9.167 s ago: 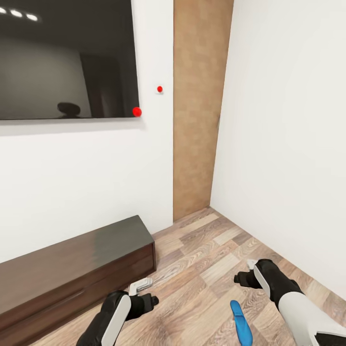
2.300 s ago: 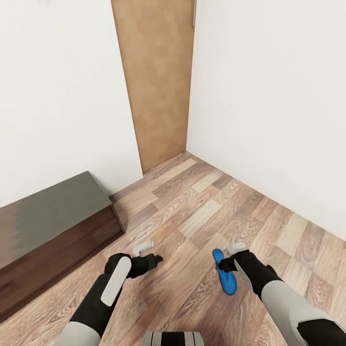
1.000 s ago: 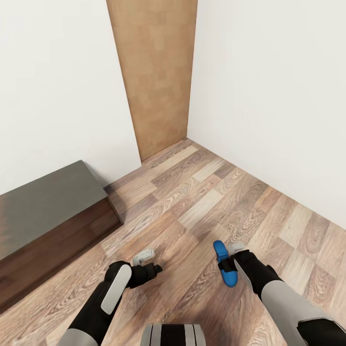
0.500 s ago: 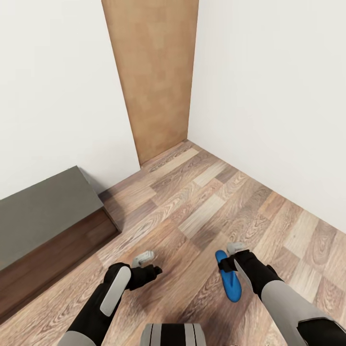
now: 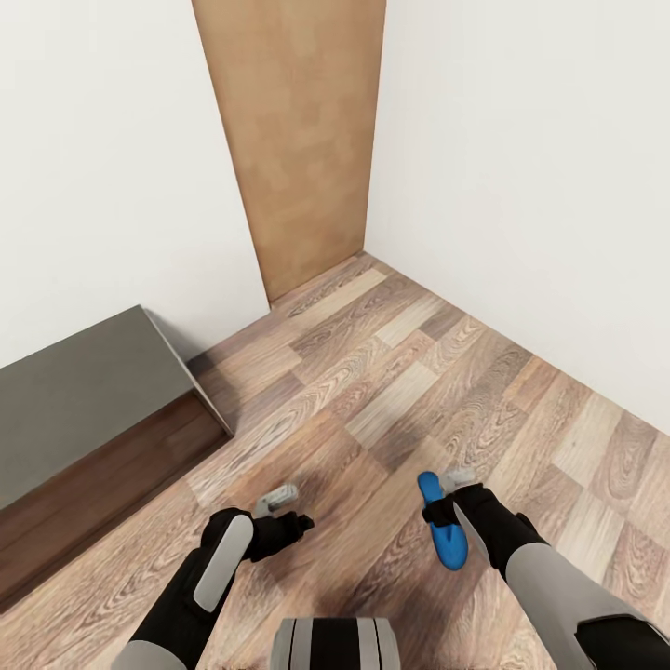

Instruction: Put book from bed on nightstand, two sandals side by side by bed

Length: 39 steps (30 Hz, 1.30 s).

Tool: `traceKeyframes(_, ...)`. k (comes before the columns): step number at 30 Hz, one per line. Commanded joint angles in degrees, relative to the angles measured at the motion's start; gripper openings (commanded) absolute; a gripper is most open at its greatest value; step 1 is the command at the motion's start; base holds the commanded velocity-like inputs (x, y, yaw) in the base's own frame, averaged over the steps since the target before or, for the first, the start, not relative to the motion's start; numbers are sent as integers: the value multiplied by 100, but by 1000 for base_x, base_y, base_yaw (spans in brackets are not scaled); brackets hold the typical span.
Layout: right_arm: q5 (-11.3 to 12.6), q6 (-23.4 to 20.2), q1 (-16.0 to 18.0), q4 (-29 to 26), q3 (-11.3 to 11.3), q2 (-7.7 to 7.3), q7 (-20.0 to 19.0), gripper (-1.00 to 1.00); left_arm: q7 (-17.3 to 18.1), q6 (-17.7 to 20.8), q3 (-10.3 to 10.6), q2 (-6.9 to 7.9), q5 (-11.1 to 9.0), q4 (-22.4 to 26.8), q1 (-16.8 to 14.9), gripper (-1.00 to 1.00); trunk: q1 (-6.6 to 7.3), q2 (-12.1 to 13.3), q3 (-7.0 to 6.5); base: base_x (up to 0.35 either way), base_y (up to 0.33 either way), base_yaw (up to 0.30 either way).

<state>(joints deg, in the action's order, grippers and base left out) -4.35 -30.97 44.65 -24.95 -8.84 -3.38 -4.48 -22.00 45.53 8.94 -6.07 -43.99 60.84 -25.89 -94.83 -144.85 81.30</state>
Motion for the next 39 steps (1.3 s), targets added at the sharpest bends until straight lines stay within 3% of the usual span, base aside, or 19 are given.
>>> traceKeyframes(1,-48,-33,1,-12,-20,-5,-38,100,-57,8,5,0,-61,7,-2,100,-1,-3,27,1,0,0)
traceKeyframes(20,-48,-29,1,-17,-15,-5,-37,100,-68,22,15,-7,-65,48,-18,100,-50,-29,448,0,0,0)
traceKeyframes(24,-48,-21,1,-17,-14,-5,-36,100,-84,46,18,-7,-66,125,-64,100,-50,-29,448,0,0,0)
traceKeyframes(26,-48,-15,2,-18,-13,-5,-36,100,-118,64,20,-8,-67,262,-112,100,-50,-29,448,0,0,0)
traceKeyframes(29,-48,-9,5,-39,-13,-9,-37,100,-306,302,20,-5,-67,901,-202,100,-50,-29,448,0,0,0)
traceKeyframes(32,-48,-4,7,-81,-7,-15,-36,100,-497,745,-17,-3,-60,1517,-252,100,-50,-29,448,0,0,0)
traceKeyframes(39,-33,-20,50,-311,2,-50,-41,100,-652,1085,-173,-14,-57,1980,-363,100,-55,-31,492,0,0,0)
